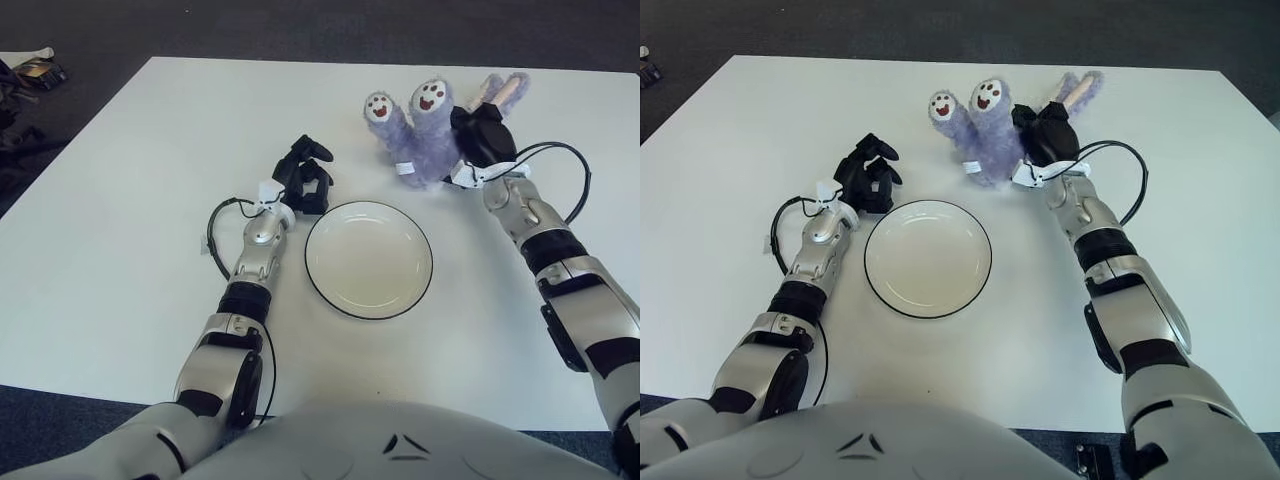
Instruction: Put the doll into the plate.
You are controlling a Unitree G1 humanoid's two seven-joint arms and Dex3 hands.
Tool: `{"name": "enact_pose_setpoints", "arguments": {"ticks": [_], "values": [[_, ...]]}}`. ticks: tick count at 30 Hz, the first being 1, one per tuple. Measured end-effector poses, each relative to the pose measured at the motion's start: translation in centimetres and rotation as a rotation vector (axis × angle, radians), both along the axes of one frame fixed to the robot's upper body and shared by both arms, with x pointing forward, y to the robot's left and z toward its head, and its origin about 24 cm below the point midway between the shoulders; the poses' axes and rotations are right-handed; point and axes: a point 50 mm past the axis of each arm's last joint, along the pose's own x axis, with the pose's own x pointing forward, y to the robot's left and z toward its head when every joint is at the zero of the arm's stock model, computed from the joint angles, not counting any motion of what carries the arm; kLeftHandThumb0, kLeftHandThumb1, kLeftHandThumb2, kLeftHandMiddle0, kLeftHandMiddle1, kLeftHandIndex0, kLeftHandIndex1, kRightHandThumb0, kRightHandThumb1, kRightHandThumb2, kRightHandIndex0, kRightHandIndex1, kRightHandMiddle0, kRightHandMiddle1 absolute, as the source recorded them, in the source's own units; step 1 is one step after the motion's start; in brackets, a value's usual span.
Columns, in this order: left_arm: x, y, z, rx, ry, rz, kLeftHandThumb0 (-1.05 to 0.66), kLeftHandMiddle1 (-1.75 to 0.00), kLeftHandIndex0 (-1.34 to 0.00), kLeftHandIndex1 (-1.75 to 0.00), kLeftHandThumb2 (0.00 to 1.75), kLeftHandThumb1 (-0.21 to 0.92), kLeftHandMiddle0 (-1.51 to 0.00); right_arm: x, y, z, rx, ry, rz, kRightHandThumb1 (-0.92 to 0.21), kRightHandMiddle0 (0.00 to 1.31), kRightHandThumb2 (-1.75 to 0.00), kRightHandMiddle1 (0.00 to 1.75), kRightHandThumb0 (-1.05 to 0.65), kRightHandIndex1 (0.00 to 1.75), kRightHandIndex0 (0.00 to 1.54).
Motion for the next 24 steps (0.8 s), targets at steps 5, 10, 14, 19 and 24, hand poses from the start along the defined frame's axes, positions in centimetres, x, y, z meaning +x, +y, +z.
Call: {"name": "enact_pose_setpoints", "arguments": {"ticks": [5, 10, 14, 19, 24], "values": [[0.0, 0.1, 0.0, 0.001, -0.001, 0.002, -0.01, -1.75, -0.49, -1.74, 1.32, 0.32, -0.5, -0.7, 0.6, 0.3, 0.083, -0.027, 0.031, -0.21, 1.0, -1.45, 1.75, 0.51, 1.75, 0.69], [0.1, 0.1, -0.1, 0.0, 0.001, 0.002, -0.01, -1.75, -0.49, -1.74, 1.32, 0.32, -0.5, -1.5, 1.4, 0.8, 0.135, -0.041, 0.068, -0.18, 0.99, -1.49, 1.75, 0.53, 1.75, 0.72], [0.1, 0.0, -0.1, 0.0, 0.002, -0.001, -0.01, -1.75, -0.49, -1.74, 1.32, 0.32, -0.5, -2.2, 2.2, 1.5, 0.187, -0.047, 0.099, -0.15, 0.98, -1.51, 1.75, 0.54, 1.75, 0.74], [0.2, 0.0, -0.1, 0.0, 0.002, -0.004, -0.01, -1.75, -0.45, -1.64, 1.32, 0.3, -0.64, -2.9, 3.1, 2.4, 0.214, -0.055, 0.133, -0.14, 0.98, -1.53, 1.75, 0.54, 1.75, 0.75], [0.3, -0.1, -0.1, 0.0, 0.002, -0.006, -0.01, -1.75, -0.44, -1.63, 1.33, 0.29, -0.67, -3.2, 3.4, 3.1, 0.225, -0.058, 0.144, -0.14, 0.98, -1.53, 1.75, 0.54, 1.75, 0.75]]}}
